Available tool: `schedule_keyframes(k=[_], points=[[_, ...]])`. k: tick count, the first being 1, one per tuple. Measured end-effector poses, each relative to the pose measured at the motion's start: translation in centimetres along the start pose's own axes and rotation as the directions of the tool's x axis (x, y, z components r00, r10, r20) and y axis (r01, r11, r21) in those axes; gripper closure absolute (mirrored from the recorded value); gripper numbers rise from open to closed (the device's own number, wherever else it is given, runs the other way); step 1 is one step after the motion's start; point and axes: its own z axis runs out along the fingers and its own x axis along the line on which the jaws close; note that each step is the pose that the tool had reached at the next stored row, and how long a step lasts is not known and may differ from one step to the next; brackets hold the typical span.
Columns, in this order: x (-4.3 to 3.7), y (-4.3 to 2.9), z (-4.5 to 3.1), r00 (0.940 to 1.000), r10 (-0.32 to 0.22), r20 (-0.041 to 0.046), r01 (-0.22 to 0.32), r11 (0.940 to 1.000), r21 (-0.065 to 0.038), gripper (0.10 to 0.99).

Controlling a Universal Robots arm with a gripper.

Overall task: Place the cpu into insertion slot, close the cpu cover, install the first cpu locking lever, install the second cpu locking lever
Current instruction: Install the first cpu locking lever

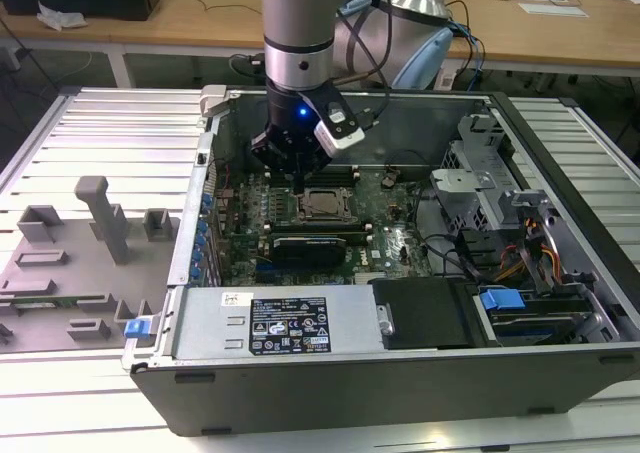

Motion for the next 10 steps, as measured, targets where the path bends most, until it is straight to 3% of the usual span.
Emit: schedule_keyframes(k=[10], points=[[0.09,0.01,-0.43,1.0000,0.000,0.0000,0.000,1.0000,0.000,0.980]])
